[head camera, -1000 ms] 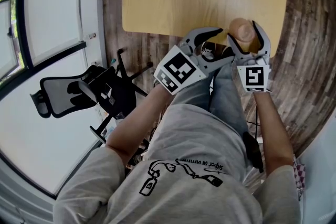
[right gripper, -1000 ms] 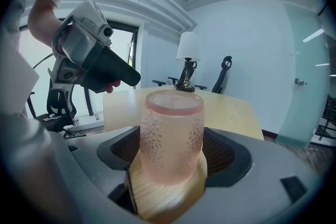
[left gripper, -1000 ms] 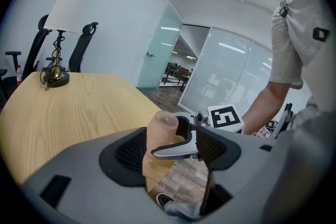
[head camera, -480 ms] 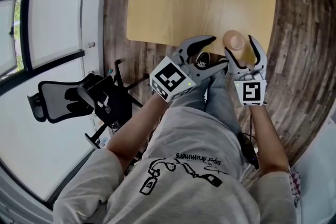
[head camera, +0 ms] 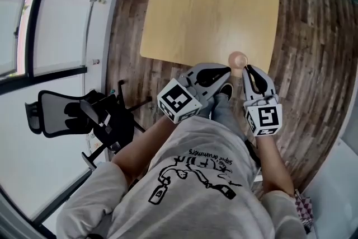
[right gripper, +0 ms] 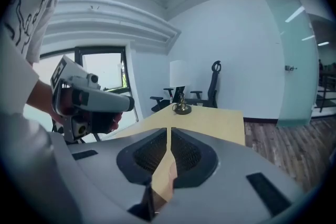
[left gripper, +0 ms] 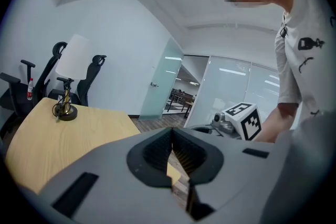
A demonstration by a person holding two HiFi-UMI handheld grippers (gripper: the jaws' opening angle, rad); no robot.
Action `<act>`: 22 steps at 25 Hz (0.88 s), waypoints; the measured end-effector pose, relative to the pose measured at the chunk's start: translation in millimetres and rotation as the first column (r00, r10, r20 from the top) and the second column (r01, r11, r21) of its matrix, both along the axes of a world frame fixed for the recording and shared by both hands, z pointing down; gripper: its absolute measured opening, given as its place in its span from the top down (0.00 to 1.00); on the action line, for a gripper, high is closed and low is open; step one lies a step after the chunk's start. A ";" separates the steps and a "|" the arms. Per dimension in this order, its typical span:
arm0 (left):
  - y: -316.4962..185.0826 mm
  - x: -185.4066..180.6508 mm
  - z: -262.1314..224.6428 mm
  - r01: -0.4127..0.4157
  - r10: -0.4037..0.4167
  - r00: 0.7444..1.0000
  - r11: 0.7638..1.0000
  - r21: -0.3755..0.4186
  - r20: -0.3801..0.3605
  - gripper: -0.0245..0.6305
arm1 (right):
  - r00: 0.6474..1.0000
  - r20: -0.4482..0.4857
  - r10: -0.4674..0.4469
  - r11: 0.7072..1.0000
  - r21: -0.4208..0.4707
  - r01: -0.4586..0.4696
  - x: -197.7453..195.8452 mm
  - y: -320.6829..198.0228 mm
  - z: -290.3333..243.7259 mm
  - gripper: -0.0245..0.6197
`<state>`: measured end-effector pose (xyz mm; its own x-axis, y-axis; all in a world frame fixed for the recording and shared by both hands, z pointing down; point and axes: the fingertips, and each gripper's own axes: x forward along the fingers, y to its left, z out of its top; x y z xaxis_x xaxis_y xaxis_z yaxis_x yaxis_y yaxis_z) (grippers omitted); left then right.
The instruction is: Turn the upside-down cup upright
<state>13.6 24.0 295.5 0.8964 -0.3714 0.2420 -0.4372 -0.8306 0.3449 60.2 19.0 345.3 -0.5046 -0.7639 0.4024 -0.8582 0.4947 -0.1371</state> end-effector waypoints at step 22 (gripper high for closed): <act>30.4 11.5 -77.0 0.107 -0.108 0.994 0.993 0.052 0.025 0.95 | 0.989 0.116 0.089 0.994 0.050 -0.095 -14.3 35.1 -118.7 0.93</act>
